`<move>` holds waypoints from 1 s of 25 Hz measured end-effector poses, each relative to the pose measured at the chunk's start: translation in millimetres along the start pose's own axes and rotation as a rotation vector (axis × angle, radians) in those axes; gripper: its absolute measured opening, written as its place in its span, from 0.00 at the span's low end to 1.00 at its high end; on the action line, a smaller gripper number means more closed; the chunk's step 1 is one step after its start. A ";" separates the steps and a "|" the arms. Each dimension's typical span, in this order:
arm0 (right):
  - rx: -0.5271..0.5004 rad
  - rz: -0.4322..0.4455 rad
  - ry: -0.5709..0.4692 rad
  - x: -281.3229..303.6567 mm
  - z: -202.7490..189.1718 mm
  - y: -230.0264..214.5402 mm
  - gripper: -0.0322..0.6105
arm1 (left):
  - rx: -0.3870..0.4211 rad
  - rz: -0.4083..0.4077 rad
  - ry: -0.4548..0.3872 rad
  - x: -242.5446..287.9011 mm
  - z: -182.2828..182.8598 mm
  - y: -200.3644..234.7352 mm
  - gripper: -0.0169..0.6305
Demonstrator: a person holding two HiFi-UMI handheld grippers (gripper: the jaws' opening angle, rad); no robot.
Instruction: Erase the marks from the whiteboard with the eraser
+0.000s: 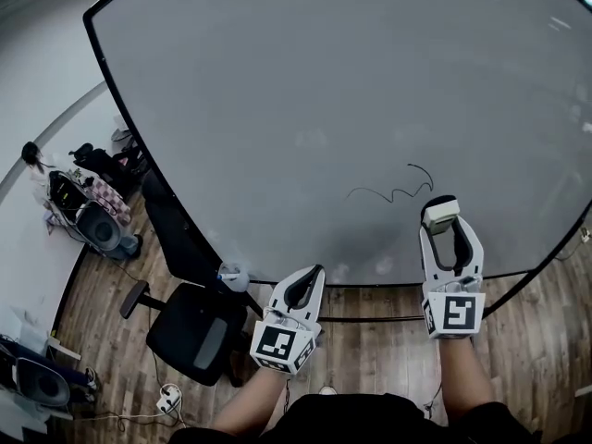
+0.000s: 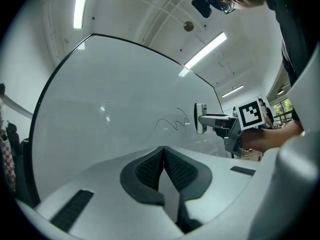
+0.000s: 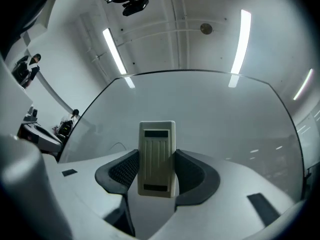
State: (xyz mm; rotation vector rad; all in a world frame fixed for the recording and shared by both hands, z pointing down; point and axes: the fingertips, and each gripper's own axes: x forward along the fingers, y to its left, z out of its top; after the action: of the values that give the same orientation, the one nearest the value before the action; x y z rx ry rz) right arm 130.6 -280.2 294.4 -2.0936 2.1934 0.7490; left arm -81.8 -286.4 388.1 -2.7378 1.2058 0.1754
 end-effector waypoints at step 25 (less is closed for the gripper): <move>-0.196 -0.103 0.141 63.5 33.7 -45.6 0.43 | 0.083 0.065 -0.094 23.4 47.6 32.1 0.06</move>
State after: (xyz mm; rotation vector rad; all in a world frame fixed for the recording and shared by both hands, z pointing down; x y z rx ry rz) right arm 156.9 -327.3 228.6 -2.4027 2.1359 0.8650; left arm -92.2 -316.2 334.8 -2.5910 1.2486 0.2519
